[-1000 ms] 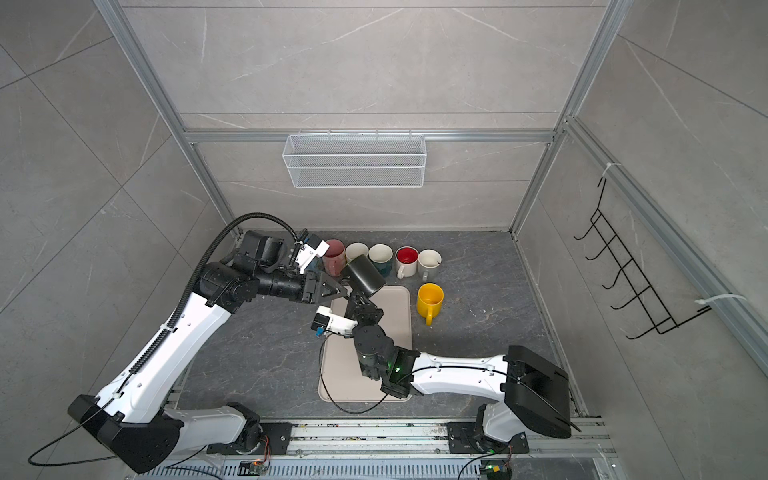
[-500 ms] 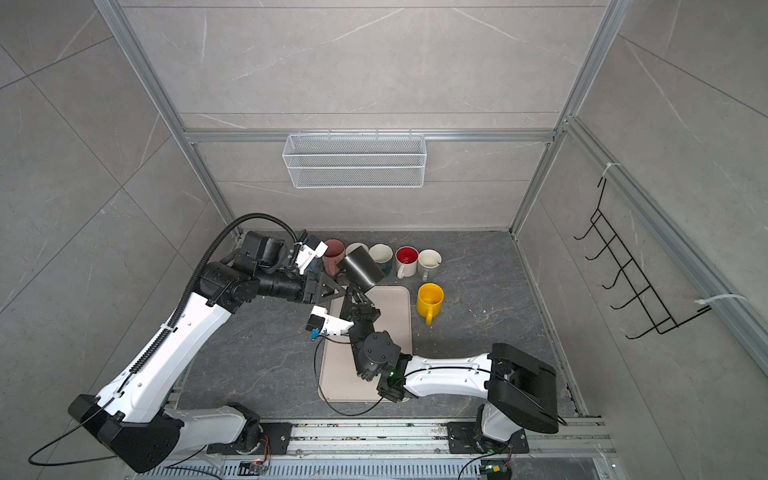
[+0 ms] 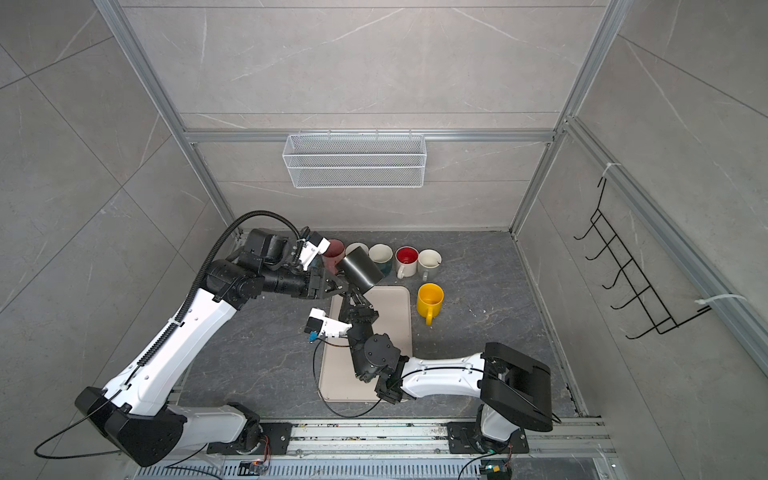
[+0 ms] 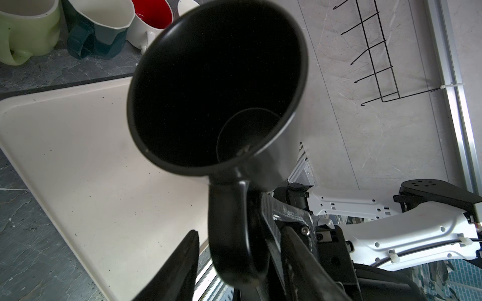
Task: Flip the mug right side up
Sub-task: 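Tilt the black mug upright while the left gripper reaches for its handle, then grasp the black mug's handle with the left gripper while the right holds it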
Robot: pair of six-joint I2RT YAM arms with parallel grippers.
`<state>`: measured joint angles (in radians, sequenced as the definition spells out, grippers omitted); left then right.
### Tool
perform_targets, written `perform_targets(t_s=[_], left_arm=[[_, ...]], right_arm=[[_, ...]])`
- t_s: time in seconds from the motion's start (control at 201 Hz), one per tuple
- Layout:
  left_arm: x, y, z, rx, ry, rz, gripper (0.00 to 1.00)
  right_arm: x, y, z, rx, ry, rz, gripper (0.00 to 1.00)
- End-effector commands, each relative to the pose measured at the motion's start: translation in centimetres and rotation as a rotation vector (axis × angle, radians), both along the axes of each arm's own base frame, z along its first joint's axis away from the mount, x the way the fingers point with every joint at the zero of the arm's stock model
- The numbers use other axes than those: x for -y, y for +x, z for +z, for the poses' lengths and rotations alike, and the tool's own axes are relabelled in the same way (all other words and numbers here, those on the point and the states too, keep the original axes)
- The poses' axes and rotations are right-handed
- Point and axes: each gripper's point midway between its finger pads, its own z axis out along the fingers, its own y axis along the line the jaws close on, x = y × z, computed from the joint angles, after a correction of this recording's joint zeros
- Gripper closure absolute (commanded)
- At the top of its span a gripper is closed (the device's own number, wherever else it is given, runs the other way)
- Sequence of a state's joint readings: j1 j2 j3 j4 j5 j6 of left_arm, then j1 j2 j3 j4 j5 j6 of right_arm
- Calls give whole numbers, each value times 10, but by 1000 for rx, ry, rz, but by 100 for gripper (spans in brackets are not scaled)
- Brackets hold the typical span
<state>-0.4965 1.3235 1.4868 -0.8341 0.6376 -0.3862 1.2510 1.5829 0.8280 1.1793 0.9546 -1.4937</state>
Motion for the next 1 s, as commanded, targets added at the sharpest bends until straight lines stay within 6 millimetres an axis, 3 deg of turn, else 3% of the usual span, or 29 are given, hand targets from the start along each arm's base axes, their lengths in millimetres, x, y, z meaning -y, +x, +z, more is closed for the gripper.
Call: perform_targets(t_s=[0.0,0.518,0.991], left_arm=[[3,6,20,45,-48,7,47],[5,8,15,21,-64,14,59],[8,6,5,-26,-59,-6,62]], right_arm=[[2,-6,19,46,91,18,100],[0,-9,13,50,78,16,100],[-2,-10,16,67,84,15,100]])
